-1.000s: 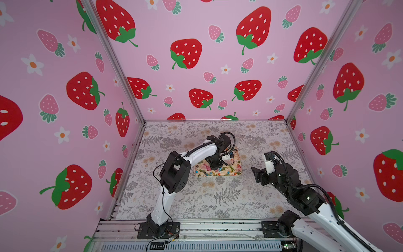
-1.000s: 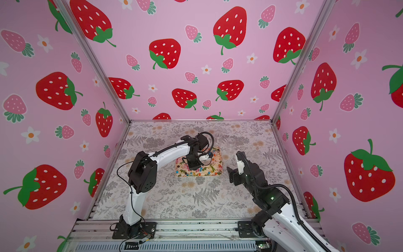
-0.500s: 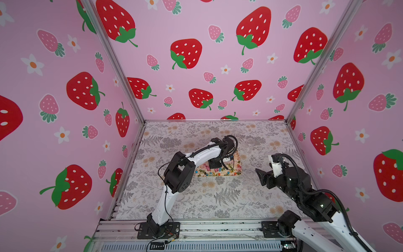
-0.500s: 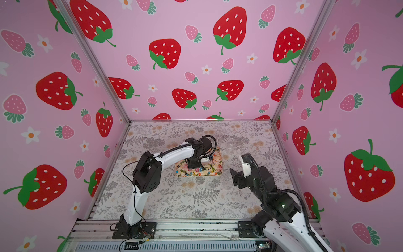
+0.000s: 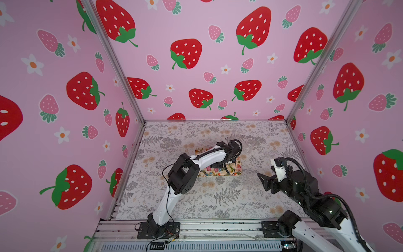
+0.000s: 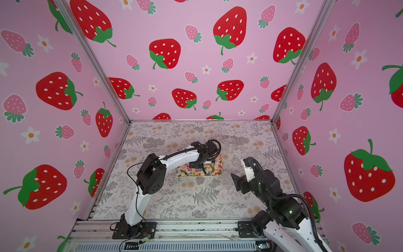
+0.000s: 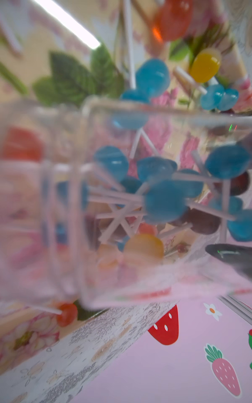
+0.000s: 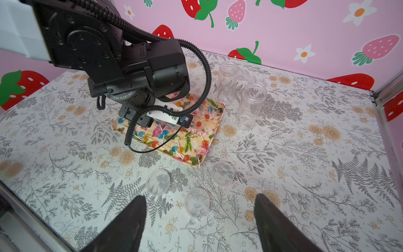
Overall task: Pour the candies out of the jar
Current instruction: 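Pour the candies out of the jar onto the tray.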
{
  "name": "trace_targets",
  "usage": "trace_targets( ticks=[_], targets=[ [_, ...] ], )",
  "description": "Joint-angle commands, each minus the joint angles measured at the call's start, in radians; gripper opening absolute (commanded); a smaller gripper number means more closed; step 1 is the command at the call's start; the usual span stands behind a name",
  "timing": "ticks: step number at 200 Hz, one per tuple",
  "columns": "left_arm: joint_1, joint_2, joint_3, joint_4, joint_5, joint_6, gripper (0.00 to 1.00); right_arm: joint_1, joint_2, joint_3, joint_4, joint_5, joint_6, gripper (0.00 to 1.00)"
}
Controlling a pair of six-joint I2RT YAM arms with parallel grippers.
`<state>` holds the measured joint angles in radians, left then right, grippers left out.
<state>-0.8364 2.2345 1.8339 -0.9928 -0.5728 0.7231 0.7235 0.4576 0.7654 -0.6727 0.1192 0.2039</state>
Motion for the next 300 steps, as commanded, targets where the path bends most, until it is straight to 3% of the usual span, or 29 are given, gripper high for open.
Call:
trace_targets(
  ticks=[1,227,300],
  targets=[
    [-0.008,-0.016,-0.013,0.006,-0.098,0.052,0.47,-0.007,-0.026,0.03,-0.033,-0.031,-0.008,0.8],
    [-0.048,-0.136,-0.131,0.103,-0.271,0.157,0.45,-0.006,-0.04,0.009,-0.025,-0.047,0.023,0.82],
    [-0.03,-0.232,-0.286,0.067,-0.294,0.117,0.45,-0.006,-0.057,0.006,-0.04,-0.046,0.038,0.82]
  ],
)
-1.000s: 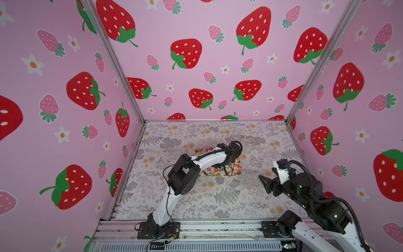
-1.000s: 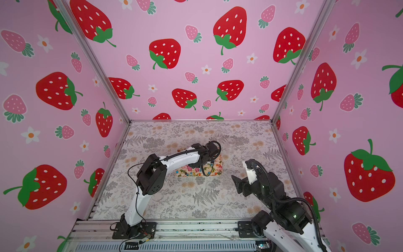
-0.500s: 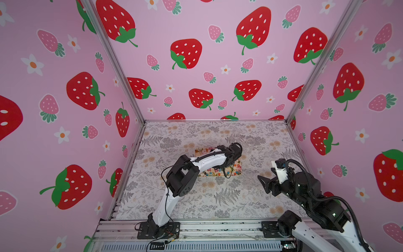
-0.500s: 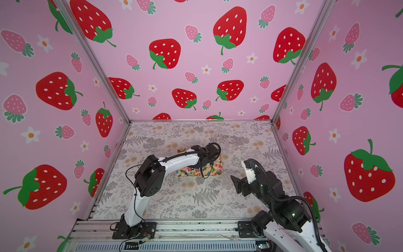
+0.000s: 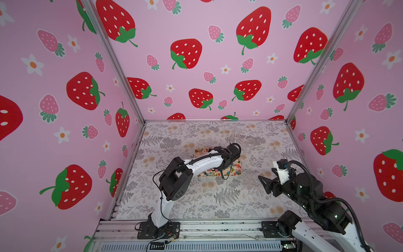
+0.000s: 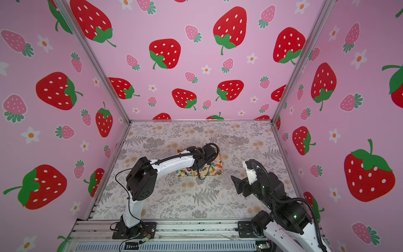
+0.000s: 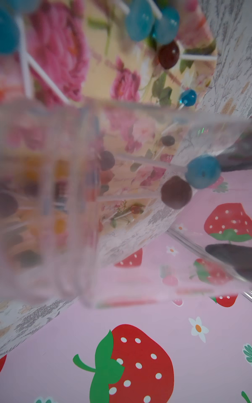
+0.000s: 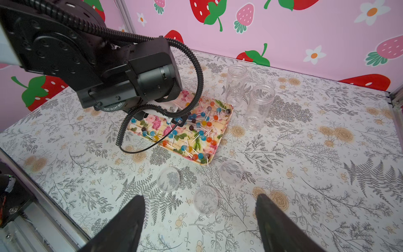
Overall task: Pour the candies out of the jar
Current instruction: 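Pour the candies out of the jar onto the tray.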
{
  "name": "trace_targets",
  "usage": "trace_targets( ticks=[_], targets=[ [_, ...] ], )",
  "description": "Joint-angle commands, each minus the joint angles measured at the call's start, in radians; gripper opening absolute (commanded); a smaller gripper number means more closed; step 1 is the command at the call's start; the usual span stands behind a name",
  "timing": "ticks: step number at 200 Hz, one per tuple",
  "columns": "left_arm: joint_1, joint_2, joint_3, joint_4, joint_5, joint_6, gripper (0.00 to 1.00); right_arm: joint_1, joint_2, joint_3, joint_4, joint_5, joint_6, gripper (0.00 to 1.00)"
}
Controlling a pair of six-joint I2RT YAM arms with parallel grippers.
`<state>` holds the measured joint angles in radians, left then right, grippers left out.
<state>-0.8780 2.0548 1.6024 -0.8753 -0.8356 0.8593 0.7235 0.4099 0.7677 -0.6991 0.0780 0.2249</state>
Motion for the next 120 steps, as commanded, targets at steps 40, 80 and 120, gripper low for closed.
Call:
trace_targets(
  ticks=[40,80,120],
  targets=[
    [0.06,-0.176,-0.229,-0.061,-0.049,-0.044,0.46,-0.007,-0.007,-0.001,-0.01,-0.011,0.027,0.82],
    [0.094,-0.214,-0.287,-0.05,-0.066,-0.028,0.46,-0.007,0.007,-0.001,0.001,-0.017,0.029,0.82],
    [0.103,-0.157,-0.26,-0.024,-0.052,-0.001,0.46,-0.007,-0.002,-0.008,0.0,-0.022,0.045,0.82]
  ],
)
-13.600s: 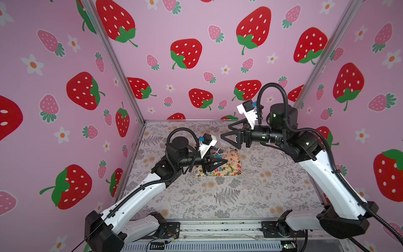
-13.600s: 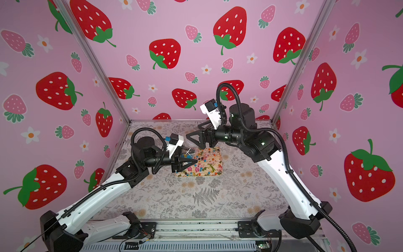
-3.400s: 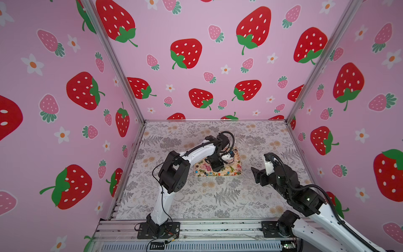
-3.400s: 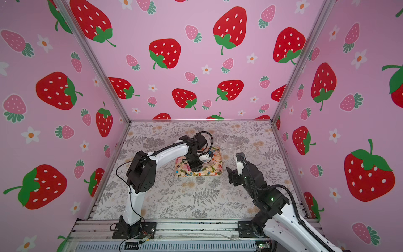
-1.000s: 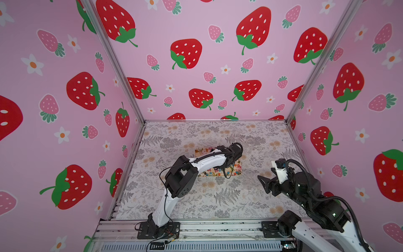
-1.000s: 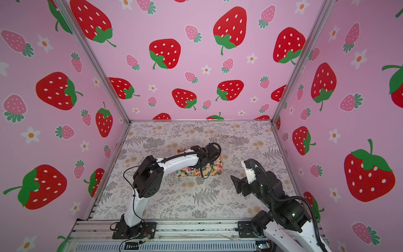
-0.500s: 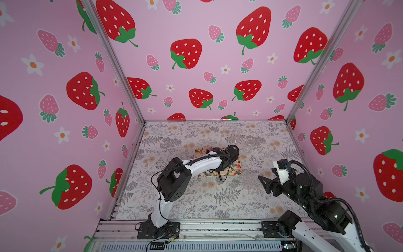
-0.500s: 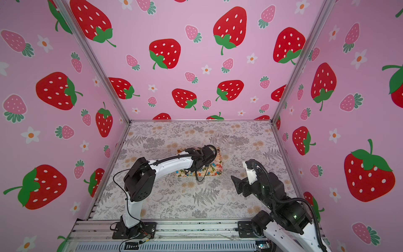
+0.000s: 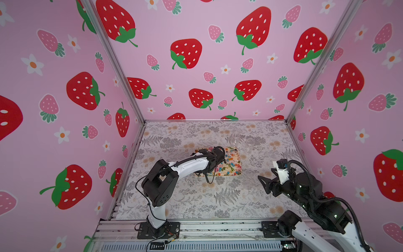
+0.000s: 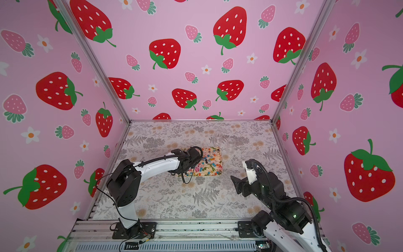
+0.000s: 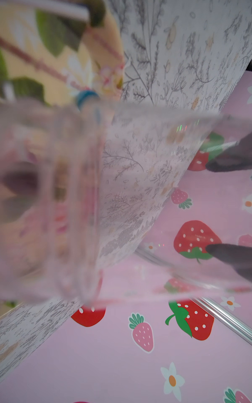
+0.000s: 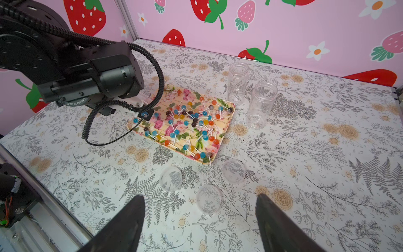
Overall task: Pour the candies out of the jar
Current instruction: 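Pour the candies out of the jar onto the tray, then place the jar at the center of the board.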
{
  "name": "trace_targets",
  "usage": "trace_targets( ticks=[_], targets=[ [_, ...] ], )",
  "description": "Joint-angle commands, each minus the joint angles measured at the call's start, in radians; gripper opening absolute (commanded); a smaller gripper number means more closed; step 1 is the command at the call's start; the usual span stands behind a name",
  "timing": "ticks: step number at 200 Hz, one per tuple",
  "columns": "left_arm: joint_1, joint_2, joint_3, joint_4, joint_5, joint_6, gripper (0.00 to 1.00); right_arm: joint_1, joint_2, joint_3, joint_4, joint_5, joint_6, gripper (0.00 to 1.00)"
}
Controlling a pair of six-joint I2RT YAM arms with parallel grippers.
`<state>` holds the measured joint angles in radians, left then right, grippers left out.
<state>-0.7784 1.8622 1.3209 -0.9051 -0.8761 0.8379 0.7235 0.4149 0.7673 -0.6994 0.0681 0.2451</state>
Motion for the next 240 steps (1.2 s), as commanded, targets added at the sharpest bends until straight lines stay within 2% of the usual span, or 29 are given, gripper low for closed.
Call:
trace_targets(
  ticks=[1,59,100,176,240],
  targets=[
    [0.005,0.038,0.023,0.006,-0.012,0.021,0.46,-0.006,-0.007,-0.008,0.001,-0.012,0.025,0.82],
    [0.008,0.1,0.017,0.087,-0.079,0.087,0.46,-0.006,-0.035,-0.009,-0.012,-0.006,0.026,0.82],
    [-0.005,0.132,0.041,0.073,-0.092,0.07,0.46,-0.007,-0.048,-0.006,-0.03,-0.01,0.017,0.82],
    [-0.012,0.054,0.036,0.019,-0.128,0.087,0.47,-0.007,-0.022,0.001,-0.019,-0.043,0.007,0.82],
    [-0.01,0.125,0.069,0.017,-0.118,0.063,0.47,-0.007,0.004,0.012,-0.014,-0.044,-0.001,0.82]
  ],
)
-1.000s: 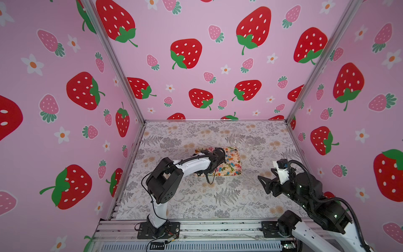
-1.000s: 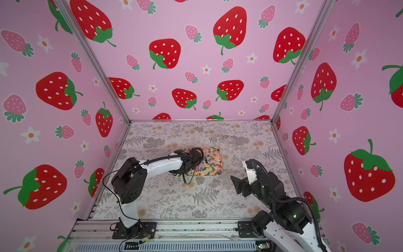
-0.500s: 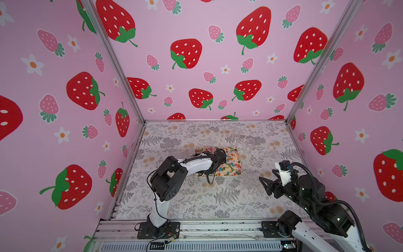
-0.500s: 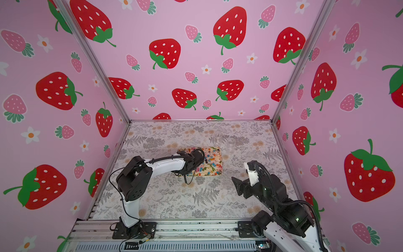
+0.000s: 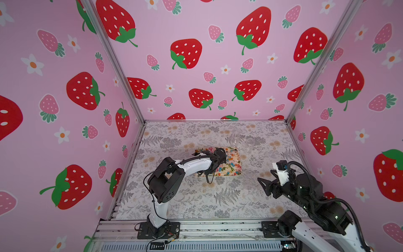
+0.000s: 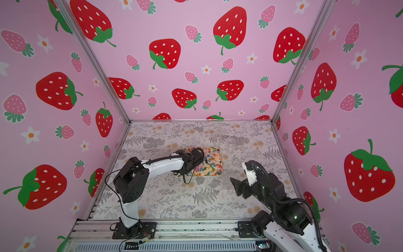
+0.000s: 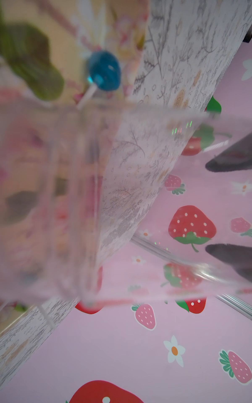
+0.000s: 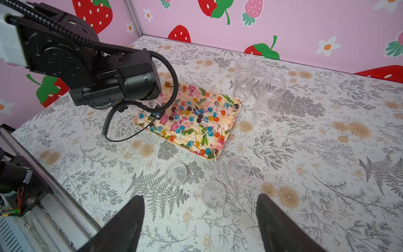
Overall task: Pour the candies out of the jar
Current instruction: Place the jar at the center of the board.
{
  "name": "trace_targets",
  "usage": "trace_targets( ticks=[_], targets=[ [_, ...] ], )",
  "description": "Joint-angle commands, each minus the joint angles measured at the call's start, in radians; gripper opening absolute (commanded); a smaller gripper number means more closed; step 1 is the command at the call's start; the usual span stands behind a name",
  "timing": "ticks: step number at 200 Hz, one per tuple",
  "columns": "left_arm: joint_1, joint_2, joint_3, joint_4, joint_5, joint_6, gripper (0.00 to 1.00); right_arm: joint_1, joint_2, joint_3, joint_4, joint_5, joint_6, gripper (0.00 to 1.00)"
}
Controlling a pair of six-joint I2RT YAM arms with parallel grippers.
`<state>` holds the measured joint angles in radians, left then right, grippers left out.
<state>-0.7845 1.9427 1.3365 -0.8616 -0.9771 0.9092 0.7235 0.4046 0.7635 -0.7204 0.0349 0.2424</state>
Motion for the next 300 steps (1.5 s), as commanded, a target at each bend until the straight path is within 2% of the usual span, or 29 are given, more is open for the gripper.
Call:
trace_targets(
  ticks=[1,28,52,114,184,202,240,300],
  targets=[
    [-0.004,0.048,0.056,-0.029,-0.015,-0.012,0.47,-0.007,0.014,0.016,0.007,-0.01,0.002,0.82],
    [-0.01,0.116,0.117,-0.054,0.013,-0.056,0.47,-0.006,0.025,0.033,0.002,-0.016,-0.001,0.82],
    [-0.006,0.107,0.128,-0.091,0.048,-0.11,0.47,-0.007,0.033,0.06,-0.02,-0.004,-0.012,0.82],
    [-0.015,-0.055,0.202,-0.243,0.074,-0.238,0.47,-0.009,0.136,0.121,0.01,-0.013,-0.046,0.83],
    [-0.017,-0.265,0.178,-0.288,0.302,-0.425,0.47,-0.092,0.351,0.314,0.091,-0.129,-0.074,0.83],
    [-0.017,-0.337,0.157,-0.258,0.376,-0.439,0.47,-0.153,0.424,0.381,0.126,-0.217,-0.073,0.83],
    [-0.009,-0.5,0.119,-0.154,0.562,-0.457,0.47,-0.296,0.619,0.492,0.225,-0.537,0.019,0.82],
    [0.023,-0.636,0.031,0.031,0.916,-0.561,0.49,-0.296,0.879,0.567,0.342,-0.873,0.151,0.77]
  ],
)
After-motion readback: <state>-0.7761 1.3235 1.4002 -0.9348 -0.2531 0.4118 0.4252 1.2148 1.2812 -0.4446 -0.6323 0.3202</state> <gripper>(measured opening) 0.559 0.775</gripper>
